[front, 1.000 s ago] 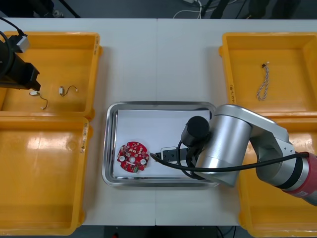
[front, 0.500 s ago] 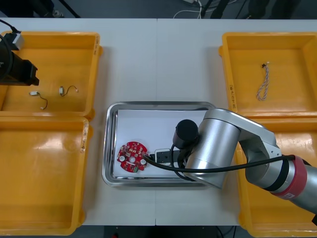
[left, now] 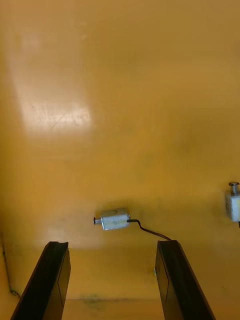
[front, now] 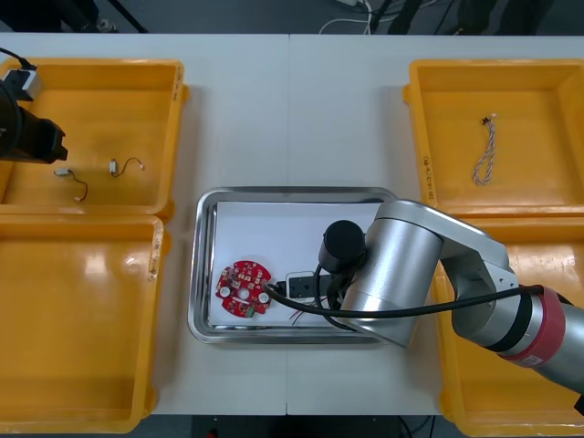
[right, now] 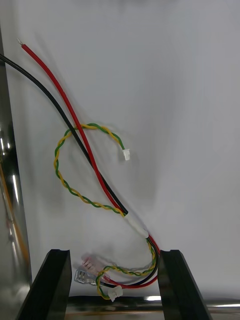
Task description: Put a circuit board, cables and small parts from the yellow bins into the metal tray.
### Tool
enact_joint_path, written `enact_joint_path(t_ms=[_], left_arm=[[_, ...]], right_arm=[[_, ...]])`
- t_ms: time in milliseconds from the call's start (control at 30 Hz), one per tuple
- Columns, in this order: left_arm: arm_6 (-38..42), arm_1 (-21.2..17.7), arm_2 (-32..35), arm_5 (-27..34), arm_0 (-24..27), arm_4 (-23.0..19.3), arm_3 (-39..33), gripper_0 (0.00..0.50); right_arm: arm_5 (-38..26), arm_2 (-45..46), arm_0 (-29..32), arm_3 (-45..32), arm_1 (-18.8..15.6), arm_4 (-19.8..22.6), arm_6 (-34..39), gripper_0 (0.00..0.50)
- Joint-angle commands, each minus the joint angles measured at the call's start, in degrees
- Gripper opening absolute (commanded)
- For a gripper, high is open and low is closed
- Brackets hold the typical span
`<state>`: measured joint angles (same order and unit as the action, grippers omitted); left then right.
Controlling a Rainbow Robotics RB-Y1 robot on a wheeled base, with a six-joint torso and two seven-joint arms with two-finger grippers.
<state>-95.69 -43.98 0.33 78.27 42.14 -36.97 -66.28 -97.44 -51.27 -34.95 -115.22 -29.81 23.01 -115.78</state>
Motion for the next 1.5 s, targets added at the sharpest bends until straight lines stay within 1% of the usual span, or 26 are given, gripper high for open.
enact_joint_path(t_ms=[33, 167, 300, 433, 600, 833, 1000, 1067, 1167, 1267, 1400, 1500], left_arm=[[-3.8, -2.61, -2.97, -3.47, 2.78, 0.24, 1.68, 0.5], [-3.89, -2.43, -3.85, -4.09, 2.78, -0.12, 2.82, 0.5], [-3.89, -1.81, -4.37, -4.79, 2.86, -0.47, 4.14, 0.5], [-3.98, -0.94, -4.99, -6.64, 2.78, -0.56, 5.63, 0.5], [-4.06, -0.41, -4.99, -7.43, 2.78, -0.56, 6.16, 0.5], [-4.33, 0.56, -4.99, -8.22, 2.78, -0.56, 6.86, 0.5], [-4.68, 1.09, -4.99, -8.83, 2.6, -0.56, 7.65, 0.5], [-4.86, 1.35, -4.99, -9.36, 2.69, -0.56, 8.18, 0.5], [-5.21, 1.88, -4.99, -10.5, 2.69, -0.56, 9.06, 0.5], [-5.3, 2.14, -4.99, -11.29, 2.69, -0.47, 9.32, 0.5], [-5.3, 2.49, -4.99, -11.29, 2.69, -0.38, 9.32, 0.5], [-5.3, 2.49, -4.99, -11.38, 2.69, -0.47, 9.32, 0.5]], right_arm=[[-0.03, 0.2, -0.11, -0.97, 0.98, -0.51, -1.65, 0.5], [-1.08, 0.82, -0.55, -1.67, 0.98, -0.07, -1.56, 0.5], [-4.42, 1.87, -2.31, -2.9, 1.07, 1.25, -1.03, 0.5], [-8.29, 3.54, -4.95, -3.96, 1.07, 4.59, -0.33, 0.5], [-12.42, 6.97, -7.41, -4.49, 1.07, 8.45, 0.46, 0.5], [-12.56, 13.39, -10.66, -4.49, 0.27, 14.08, 1.25, 0.5], [-12.56, 19.19, -11.8, -4.4, -1.75, 17.51, 2.05, 0.5], [-12.56, 22.0, -11.8, -4.4, -3.15, 19.18, 2.31, 0.5], [-12.56, 24.99, -11.8, -4.49, -4.82, 20.49, 2.84, 0.5], [-12.56, 27.98, -12.42, -4.49, -5.7, 19.88, 3.45, 0.5], [-12.56, 31.84, -13.3, -4.22, -5.88, 18.91, 3.98, 0.5], [-12.56, 35.62, -13.65, -1.76, -6.14, 19.53, 4.68, 0.5]])
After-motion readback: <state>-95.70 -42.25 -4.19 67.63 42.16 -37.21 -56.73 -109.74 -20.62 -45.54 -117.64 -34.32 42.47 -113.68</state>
